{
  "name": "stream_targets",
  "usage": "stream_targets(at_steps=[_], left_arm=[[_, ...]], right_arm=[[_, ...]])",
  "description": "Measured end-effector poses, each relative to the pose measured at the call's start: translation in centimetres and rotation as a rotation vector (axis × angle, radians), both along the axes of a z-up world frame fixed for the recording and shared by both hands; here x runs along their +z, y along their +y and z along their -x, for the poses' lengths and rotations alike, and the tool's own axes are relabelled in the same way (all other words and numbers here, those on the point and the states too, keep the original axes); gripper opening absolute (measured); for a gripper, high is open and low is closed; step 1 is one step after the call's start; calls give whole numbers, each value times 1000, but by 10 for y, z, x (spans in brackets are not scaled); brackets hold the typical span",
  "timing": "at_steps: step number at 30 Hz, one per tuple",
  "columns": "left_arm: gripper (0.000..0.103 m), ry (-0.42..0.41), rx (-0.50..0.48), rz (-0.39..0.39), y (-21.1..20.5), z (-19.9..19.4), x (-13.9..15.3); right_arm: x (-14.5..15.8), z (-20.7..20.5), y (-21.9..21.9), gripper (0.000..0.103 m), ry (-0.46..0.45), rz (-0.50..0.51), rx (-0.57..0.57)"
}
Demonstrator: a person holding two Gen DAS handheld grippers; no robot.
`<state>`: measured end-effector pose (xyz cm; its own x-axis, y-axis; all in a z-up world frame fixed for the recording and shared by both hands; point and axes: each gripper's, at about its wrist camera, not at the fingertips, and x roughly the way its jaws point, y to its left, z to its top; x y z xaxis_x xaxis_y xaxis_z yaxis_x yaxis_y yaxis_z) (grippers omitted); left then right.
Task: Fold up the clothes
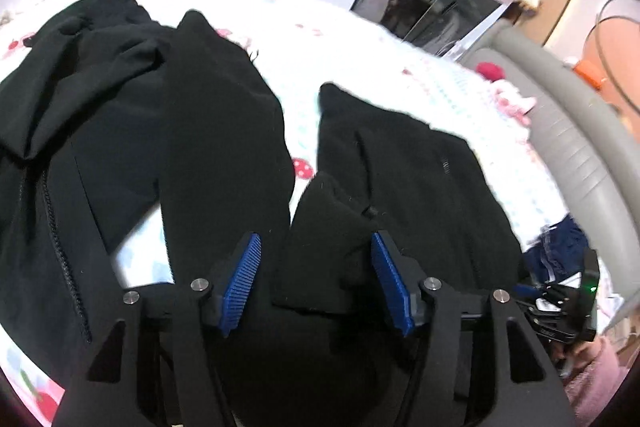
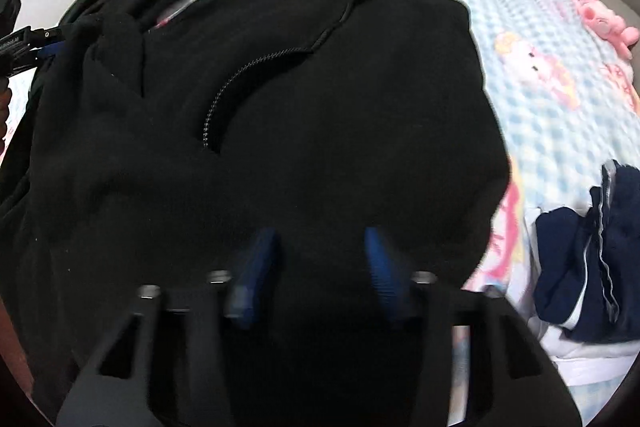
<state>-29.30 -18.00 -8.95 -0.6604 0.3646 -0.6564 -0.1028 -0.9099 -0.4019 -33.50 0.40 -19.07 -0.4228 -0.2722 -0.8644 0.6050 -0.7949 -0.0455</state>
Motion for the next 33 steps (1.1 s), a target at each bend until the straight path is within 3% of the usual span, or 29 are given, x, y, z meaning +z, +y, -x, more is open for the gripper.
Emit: stream_targets(at_steps=[1,2,5,8,12,14,17,21,26,28,30,31,32,33], left_arm=[[59,21,14,6,-6,-2,4],[59,42,26,12,-13,-4,9],[60,37,-76,40,-8,1,7],[60,20,-185,139,13,9,-4],[56,-9,-313,173,43,22,-17],[8,-18,-340,235,59,27,-15],[7,13,-340,276,65,16,11],[8,68,-314,194,31,-11,77],[8,-5,-261,170,5,-2,131],[11,-37,-285,250,11,15,118],[21,-102,-290,293,18,41,86],[32,-133,-279,342,22,50,68],[40,-165,-268,388,25,58,50],[42,-182,-255,365,20,57,40]], right_arm=[[2,-2,5,20,16,12,-6],[7,-2,12,17,22,46,-28],[18,1,34,14,29,144,-115],[22,-4,40,13,71,122,-139],[25,-7,49,13,91,158,-161],[22,-6,44,13,100,153,-155],[27,-10,44,13,121,158,-157],[47,-12,62,13,141,255,-178],[43,13,76,6,88,302,-264],[38,26,81,6,61,308,-305],[35,27,72,8,40,290,-294],[38,22,61,8,55,286,-259],[40,15,55,16,56,285,-229],[42,7,48,23,57,284,-198]])
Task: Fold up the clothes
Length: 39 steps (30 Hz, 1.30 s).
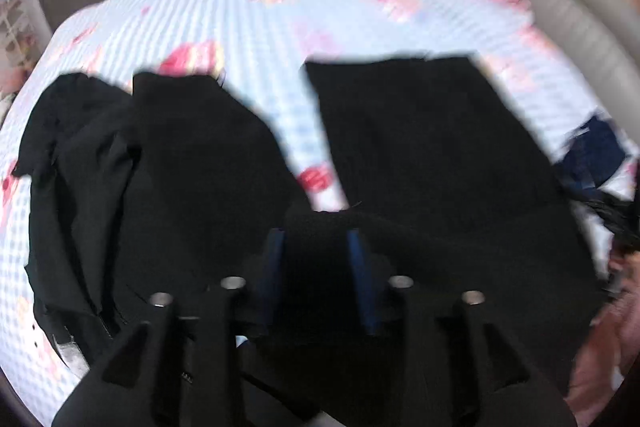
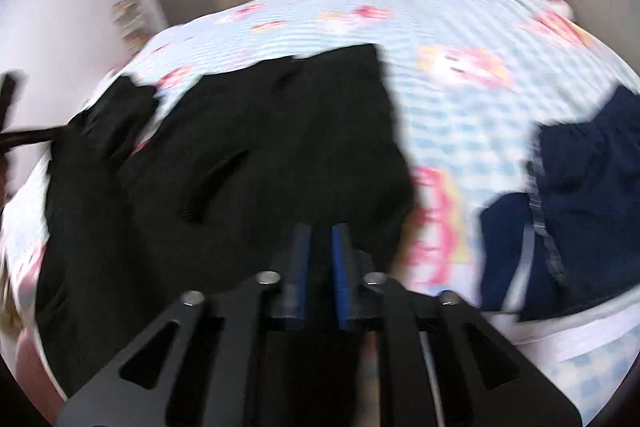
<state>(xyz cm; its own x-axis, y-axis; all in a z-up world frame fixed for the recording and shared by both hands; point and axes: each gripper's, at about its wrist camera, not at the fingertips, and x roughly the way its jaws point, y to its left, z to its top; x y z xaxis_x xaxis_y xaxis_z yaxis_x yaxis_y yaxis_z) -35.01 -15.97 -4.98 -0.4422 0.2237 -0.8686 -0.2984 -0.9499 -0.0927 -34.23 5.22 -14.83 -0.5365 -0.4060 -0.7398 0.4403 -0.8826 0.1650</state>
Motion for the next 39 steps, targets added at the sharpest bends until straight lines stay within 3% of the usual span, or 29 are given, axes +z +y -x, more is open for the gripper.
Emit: stream_targets(at_steps=[2,4,7,9,11,12,13,14,15,16,17,19,20,22,24,26,28,29,31,32,34,36,37,39], left_arm=[[42,-33,36,-39,-11,-2,-20],[44,-27,67,-119,-32,-18,-27],[51,-34,76,-238,-57,-44,-32],[57,-32,73,-281,-61,-52,-35],[57,-6,86,-265,-56,-53,-37],[54,-19,90,-269,-53,-51,-39],[35,-31,93,-273,-50,-49,-42],[14,-51,89,-252,-46,-48,-43],[14,-64,87,-207,-40,-51,-45],[11,-58,88,-174,-37,-48,-46],[10,-46,92,-147,-36,-53,-40],[10,-24,114,-154,-45,-67,-24],[10,-24,117,-178,-52,-73,-16],[11,-25,110,-164,-58,-80,-9],[12,-70,90,-103,-53,-80,-22],[22,-127,102,-61,-49,-68,-45],[32,-72,127,-114,-55,-60,-43],[41,-28,139,-136,-58,-59,-37],[56,26,107,-177,-59,-55,-24],[57,21,76,-189,-56,-49,-21],[54,0,22,-188,-46,-36,-21],[17,-28,-14,-117,-26,-22,-28],[11,-25,-15,-73,-18,-16,-30],[11,0,6,6,-6,-5,-30]], right_arm=[[2,-13,-19,38,-16,-15,46],[5,-30,-34,40,-16,-19,98],[0,-50,-53,55,24,-97,171],[-13,-48,-61,56,21,-182,157],[-26,-39,-64,56,10,-233,124],[-29,-33,-63,56,7,-221,108],[-32,-26,-61,59,3,-209,92],[-35,-23,-60,71,9,-208,88],[-41,-18,-60,74,6,-206,100],[-49,-13,-60,65,-30,-216,115],[-57,-8,-61,38,-66,-227,130],[-49,-4,-55,16,-60,-209,116],[-41,-4,-51,13,-48,-188,107],[-22,-5,-42,12,-4,-140,77],[-17,-5,-39,12,43,-131,56],[-35,6,-41,15,-12,-113,55],[-54,16,-39,24,-77,-97,29],[-64,21,-38,25,-109,-89,16],[-47,12,-32,33,-36,-61,-3],[-38,2,-33,37,-2,-60,-9],[-25,-6,-29,41,27,-40,1],[-28,-4,-34,41,-9,-71,32],[-33,-2,-39,41,-36,-101,56],[-50,2,-48,27,-41,-197,59]])
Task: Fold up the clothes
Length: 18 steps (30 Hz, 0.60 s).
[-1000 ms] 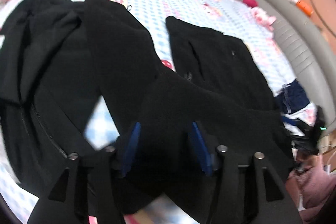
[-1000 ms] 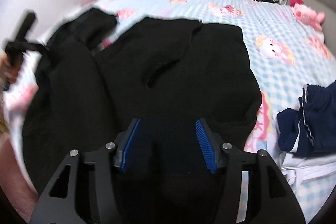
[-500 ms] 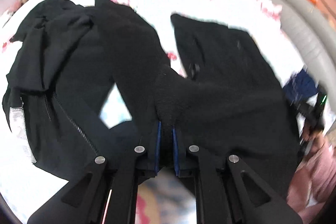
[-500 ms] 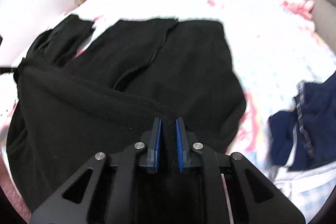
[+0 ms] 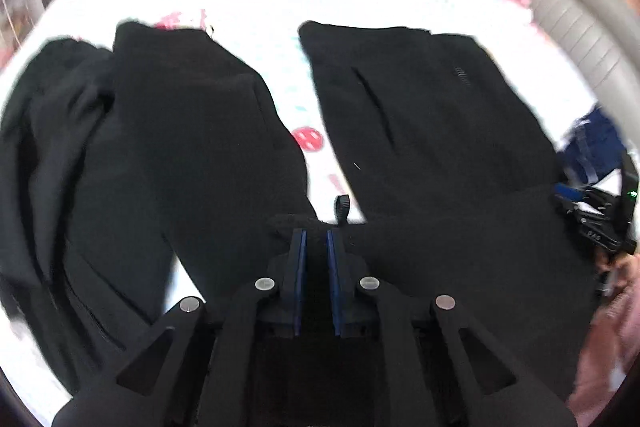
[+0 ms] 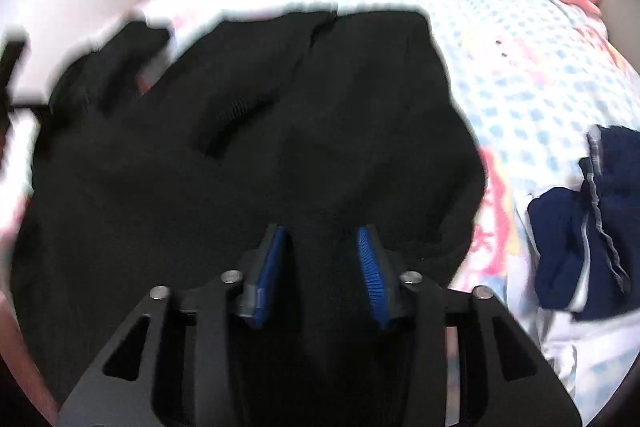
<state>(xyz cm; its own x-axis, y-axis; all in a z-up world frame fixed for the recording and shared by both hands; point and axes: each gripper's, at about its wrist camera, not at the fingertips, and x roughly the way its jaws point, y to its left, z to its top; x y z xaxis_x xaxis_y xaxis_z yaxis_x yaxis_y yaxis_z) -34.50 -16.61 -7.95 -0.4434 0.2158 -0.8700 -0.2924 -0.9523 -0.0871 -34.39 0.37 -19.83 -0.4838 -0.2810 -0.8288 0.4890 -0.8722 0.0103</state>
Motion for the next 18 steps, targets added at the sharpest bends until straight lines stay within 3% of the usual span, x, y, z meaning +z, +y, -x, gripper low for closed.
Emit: stream_targets(at_steps=[2,4,7,10,13,16,18], left_arm=[[16,43,93,27,-5,7,7],[22,86,186,-42,-23,-12,20],[49,146,262,-115,-41,-56,38],[50,131,346,-180,-56,-102,29],[50,90,420,-311,-75,-129,17],[50,22,425,-432,-84,-133,-4],[50,-12,412,-458,-81,-124,-15]], right_arm=[[-5,6,1,29,21,0,-60],[4,4,5,37,66,-5,-126],[28,-18,17,38,90,86,-99],[56,-48,36,43,109,178,-90],[63,-73,48,52,71,204,-91],[62,-98,57,52,17,211,-88],[54,-110,61,52,-21,208,-75]])
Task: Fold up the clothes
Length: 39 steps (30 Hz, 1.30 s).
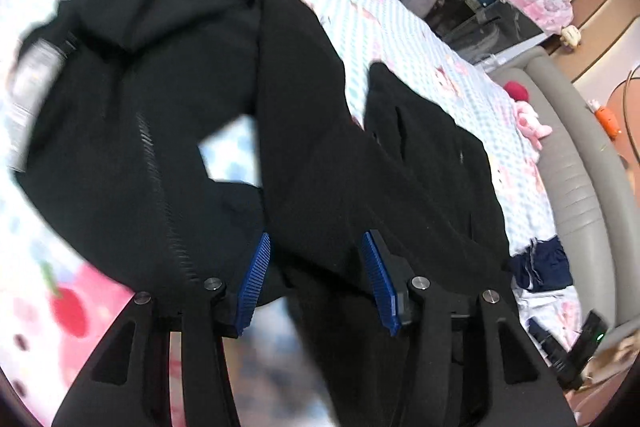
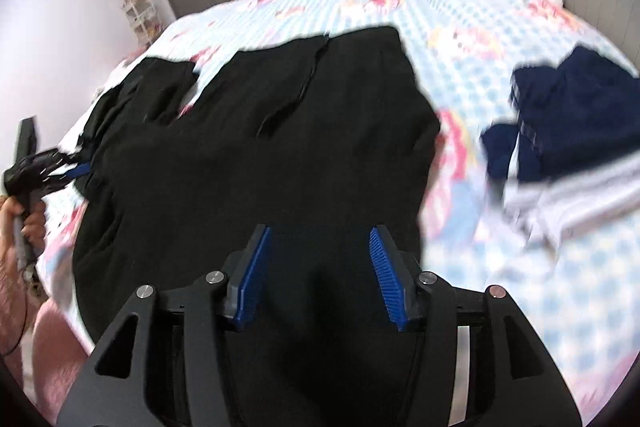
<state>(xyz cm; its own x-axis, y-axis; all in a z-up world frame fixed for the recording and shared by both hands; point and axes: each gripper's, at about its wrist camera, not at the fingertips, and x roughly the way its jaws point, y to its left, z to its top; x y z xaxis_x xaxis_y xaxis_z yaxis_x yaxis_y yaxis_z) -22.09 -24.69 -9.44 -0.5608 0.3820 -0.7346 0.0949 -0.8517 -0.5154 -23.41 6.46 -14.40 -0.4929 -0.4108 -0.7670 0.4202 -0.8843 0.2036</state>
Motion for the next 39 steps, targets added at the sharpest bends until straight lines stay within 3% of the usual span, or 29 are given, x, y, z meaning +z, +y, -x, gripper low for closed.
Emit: stream_targets(at_steps=[1,3,4,6,9,11,12,13,15,17,18,20,22,25,29,32,37,39], left_arm=[[49,-10,1,1,1,6,-5],[20,-21,3,-23,6,11,-10],[12,-8,-10,-6,11,10,-2],[10,44,-43,70,24,7,20],[9,137,-124,194,35,-1,77],[9,141,-177,326,39,3,95],[9,104,-203,334,36,10,92],[9,46,-233,304,30,17,83],[14,-112,-269,333,23,30,46],[34,-273,-288,393,17,33,4],[37,-290,-284,393,15,29,-2],[43,-233,-254,366,10,17,8],[48,-157,-180,398,8,7,30],[48,9,-116,558,37,-8,62],[48,143,-100,754,83,-21,81],[51,58,-61,726,67,-12,73],[51,-65,71,865,21,-6,57],[51,8,60,737,20,-12,67]], right_arm=[[-7,-7,0,52,-16,-15,4],[-21,-4,-8,52,-45,-47,3],[-25,-6,-7,52,-49,-55,1],[-31,-11,-4,52,-57,-70,-3],[-33,-12,-6,52,-23,-116,2],[-35,-6,-7,50,10,-173,8],[-39,-3,-7,50,17,-195,13],[-43,0,-5,50,14,-203,16],[-42,2,0,52,-21,-182,22],[-36,0,6,54,-69,-119,70],[-35,-1,11,55,-85,-88,86],[-26,-3,28,55,-88,-57,78],[-16,-4,47,56,-77,-30,42],[-5,2,61,60,-43,-20,-15],[-18,2,36,59,-50,-123,55],[-42,-7,35,59,-61,-260,32],[-43,-10,80,64,-112,-155,-68],[-27,-10,79,64,-52,-167,-85]])
